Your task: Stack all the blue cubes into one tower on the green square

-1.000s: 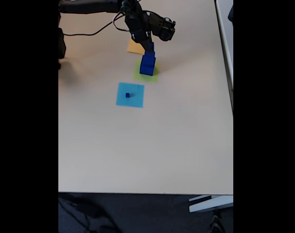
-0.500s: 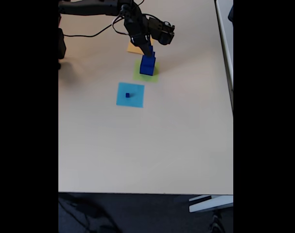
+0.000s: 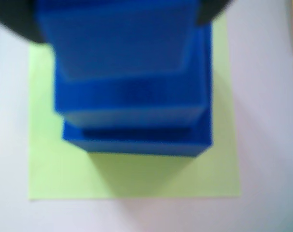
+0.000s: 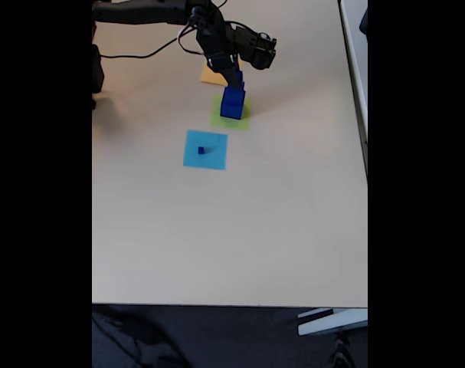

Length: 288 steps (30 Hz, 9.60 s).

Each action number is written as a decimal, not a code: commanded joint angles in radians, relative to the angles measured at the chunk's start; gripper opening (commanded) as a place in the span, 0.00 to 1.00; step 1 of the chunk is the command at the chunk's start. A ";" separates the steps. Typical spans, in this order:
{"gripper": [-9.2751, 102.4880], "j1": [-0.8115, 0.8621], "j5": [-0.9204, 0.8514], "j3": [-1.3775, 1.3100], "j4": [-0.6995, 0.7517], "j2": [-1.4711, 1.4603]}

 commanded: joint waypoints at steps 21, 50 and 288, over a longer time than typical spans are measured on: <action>0.08 0.002 0.006 0.028 -0.054 0.095; 0.10 -0.003 0.006 0.049 -0.054 0.109; 0.25 0.360 -0.428 0.793 -0.683 0.235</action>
